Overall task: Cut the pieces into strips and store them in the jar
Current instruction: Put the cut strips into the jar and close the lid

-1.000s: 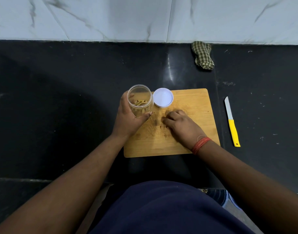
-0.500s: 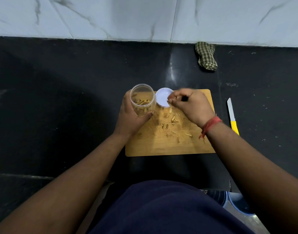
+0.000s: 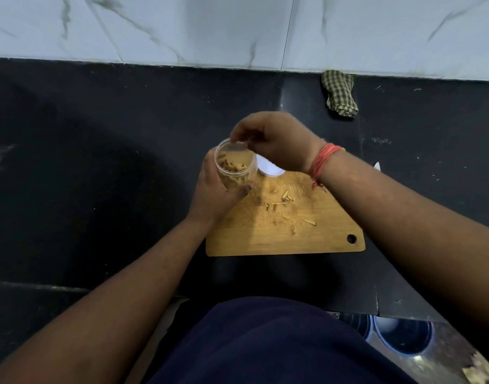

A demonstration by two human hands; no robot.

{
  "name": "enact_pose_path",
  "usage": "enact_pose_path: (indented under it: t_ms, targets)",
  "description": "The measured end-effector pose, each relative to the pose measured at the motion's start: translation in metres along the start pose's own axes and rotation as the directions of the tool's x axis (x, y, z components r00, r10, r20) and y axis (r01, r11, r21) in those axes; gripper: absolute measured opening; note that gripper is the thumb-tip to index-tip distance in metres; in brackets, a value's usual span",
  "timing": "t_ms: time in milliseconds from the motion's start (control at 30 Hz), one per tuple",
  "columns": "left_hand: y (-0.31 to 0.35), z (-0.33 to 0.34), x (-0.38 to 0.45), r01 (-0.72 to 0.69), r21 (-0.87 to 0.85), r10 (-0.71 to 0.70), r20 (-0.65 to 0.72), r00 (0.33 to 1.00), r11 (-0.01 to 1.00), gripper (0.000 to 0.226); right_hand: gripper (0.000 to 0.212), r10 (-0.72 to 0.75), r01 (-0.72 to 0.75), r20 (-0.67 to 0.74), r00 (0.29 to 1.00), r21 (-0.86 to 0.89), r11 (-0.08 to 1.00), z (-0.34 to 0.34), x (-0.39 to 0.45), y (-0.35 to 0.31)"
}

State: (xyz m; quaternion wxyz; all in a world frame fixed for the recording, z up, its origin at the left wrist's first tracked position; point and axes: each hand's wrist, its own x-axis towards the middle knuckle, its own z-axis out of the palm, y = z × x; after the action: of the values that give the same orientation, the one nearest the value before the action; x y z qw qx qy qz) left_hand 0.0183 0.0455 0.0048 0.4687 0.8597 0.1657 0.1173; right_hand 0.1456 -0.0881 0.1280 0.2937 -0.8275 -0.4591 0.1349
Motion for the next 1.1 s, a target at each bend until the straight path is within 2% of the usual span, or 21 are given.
enact_pose_path:
  t_ms: [67,133,200,267,333,367,467,667,900,1100]
  targets:
    - [-0.002,0.001,0.000,-0.001,-0.001,0.001,-0.009,1.000,1.000,0.098,0.026,0.122,-0.111,-0.047,0.991,0.196,0.974,-0.005,-0.008,0.010]
    - [-0.004,0.001,0.000,0.001,-0.001,-0.001,-0.010,1.000,1.000,0.098,0.027,0.214,-0.173,-0.111,0.970,0.296,0.939,-0.005,-0.018,0.024]
    - [-0.006,0.002,0.000,0.001,0.001,-0.001,-0.012,1.000,1.000,0.098,0.028,0.277,-0.239,-0.126,0.953,0.253,0.937,0.001,-0.034,0.040]
    - [-0.005,0.002,0.001,-0.003,0.007,0.003,-0.014,1.000,1.000,0.098,0.024,0.258,-0.254,-0.083,0.963,0.050,0.966,0.016,-0.051,0.056]
    - [-0.004,0.002,0.000,-0.010,0.018,0.010,-0.019,1.000,1.000,0.097,0.021,0.216,-0.204,0.051,0.975,-0.179,0.962,0.037,-0.068,0.065]
    - [-0.004,0.002,0.000,-0.012,0.023,0.013,-0.021,1.000,1.000,0.097,0.028,0.214,-0.176,0.111,0.971,-0.280,0.944,0.049,-0.076,0.067]
    - [-0.004,0.002,0.000,-0.015,0.028,0.015,-0.025,1.000,1.000,0.095,0.049,0.194,-0.121,0.113,0.975,-0.463,0.878,0.080,-0.095,0.065]
    - [-0.002,0.001,0.000,-0.028,0.037,0.029,-0.029,0.999,0.999,0.095,0.041,0.081,-0.046,0.046,0.996,-0.515,0.856,0.104,-0.111,0.064]
    - [-0.002,0.001,0.001,-0.038,0.043,0.039,-0.024,0.999,0.998,0.095,0.022,-0.135,0.198,0.159,0.978,-0.511,0.836,0.091,-0.111,0.064]
    - [-0.003,0.001,0.001,-0.042,0.042,0.043,-0.027,0.999,0.998,0.096,0.026,-0.173,0.262,0.223,0.959,-0.470,0.843,0.084,-0.101,0.061]
